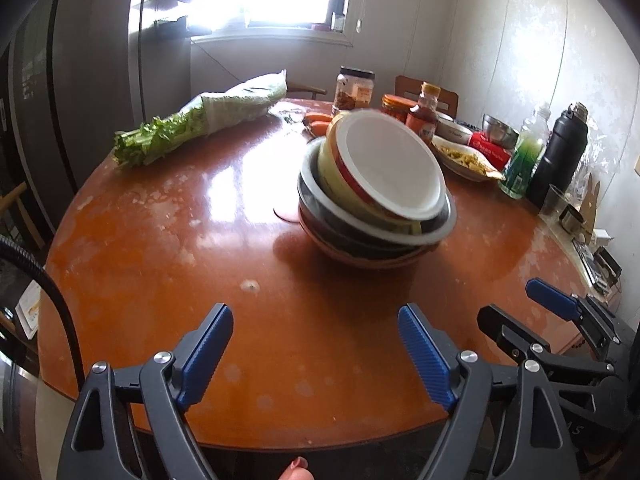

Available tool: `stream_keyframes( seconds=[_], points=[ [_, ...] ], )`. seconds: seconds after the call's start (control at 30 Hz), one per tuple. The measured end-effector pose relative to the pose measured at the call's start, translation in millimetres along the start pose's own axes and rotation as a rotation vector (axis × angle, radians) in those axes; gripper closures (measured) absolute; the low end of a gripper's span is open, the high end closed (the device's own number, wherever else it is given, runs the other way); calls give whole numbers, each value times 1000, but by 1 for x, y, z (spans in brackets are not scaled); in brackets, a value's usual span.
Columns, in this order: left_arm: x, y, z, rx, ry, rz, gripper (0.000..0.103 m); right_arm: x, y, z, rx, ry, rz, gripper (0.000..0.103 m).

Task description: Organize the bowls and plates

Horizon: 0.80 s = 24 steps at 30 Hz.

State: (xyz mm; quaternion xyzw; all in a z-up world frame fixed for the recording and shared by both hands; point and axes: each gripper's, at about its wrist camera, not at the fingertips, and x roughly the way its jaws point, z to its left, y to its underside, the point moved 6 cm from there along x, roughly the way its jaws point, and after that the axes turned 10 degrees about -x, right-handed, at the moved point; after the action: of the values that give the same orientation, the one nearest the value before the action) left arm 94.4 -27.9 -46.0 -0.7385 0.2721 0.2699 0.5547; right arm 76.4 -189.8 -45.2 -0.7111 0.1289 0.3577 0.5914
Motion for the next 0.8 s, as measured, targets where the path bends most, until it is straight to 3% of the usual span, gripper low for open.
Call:
stream_keyframes(
  seconds=[0.17,0.8],
  points=[
    [8,12,3,-14,-4,35,18,-3,7,0,8,0,2,24],
    [12,14,8,-23,-17,36,18,-8,11,4,-5,2,2,24]
  ],
)
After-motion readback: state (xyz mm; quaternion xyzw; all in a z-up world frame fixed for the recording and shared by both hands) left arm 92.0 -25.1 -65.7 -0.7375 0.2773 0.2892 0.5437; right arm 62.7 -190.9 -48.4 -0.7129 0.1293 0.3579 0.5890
